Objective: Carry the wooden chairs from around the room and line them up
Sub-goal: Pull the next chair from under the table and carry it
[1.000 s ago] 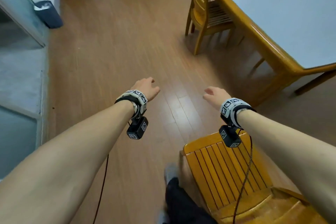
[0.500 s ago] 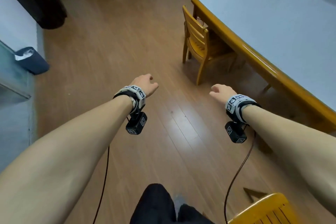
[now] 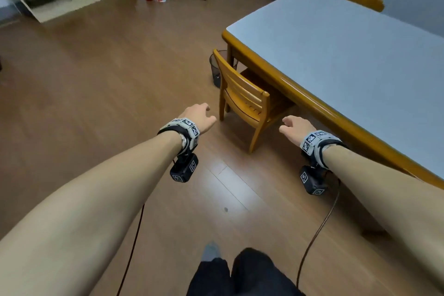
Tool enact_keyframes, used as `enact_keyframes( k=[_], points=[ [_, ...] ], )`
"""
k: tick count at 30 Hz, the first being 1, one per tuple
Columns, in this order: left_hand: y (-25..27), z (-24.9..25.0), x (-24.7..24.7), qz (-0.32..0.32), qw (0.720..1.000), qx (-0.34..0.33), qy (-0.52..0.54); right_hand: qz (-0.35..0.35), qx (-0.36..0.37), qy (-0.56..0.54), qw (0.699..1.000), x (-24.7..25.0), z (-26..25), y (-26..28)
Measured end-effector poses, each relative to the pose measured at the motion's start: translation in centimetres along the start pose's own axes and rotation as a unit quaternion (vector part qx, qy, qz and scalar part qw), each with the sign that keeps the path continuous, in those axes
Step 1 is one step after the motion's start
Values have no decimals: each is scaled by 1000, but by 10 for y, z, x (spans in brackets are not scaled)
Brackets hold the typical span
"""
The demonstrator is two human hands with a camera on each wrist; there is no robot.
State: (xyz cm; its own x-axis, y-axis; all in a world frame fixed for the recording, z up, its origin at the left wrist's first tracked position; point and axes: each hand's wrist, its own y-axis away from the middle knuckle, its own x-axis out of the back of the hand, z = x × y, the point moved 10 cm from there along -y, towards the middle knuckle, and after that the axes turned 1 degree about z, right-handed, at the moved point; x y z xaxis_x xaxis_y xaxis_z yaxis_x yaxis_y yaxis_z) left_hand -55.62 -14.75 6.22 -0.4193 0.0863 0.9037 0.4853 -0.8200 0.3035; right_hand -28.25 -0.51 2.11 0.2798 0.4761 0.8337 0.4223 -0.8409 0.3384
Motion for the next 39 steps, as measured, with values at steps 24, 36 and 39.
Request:
enact_keyframes(
  k=[24, 36, 39],
  points=[
    [-486, 20, -36, -129, 970, -181, -100, -101, -190, -78, 973, -91, -44, -361],
    [-539, 25, -51, -136, 882, -375, -251, -15, -308, 9, 951, -105, -61, -344],
    [-532, 4, -54, -147, 869, -389, -268, 0, -326, 10, 945, -119, -79, -326]
  ],
)
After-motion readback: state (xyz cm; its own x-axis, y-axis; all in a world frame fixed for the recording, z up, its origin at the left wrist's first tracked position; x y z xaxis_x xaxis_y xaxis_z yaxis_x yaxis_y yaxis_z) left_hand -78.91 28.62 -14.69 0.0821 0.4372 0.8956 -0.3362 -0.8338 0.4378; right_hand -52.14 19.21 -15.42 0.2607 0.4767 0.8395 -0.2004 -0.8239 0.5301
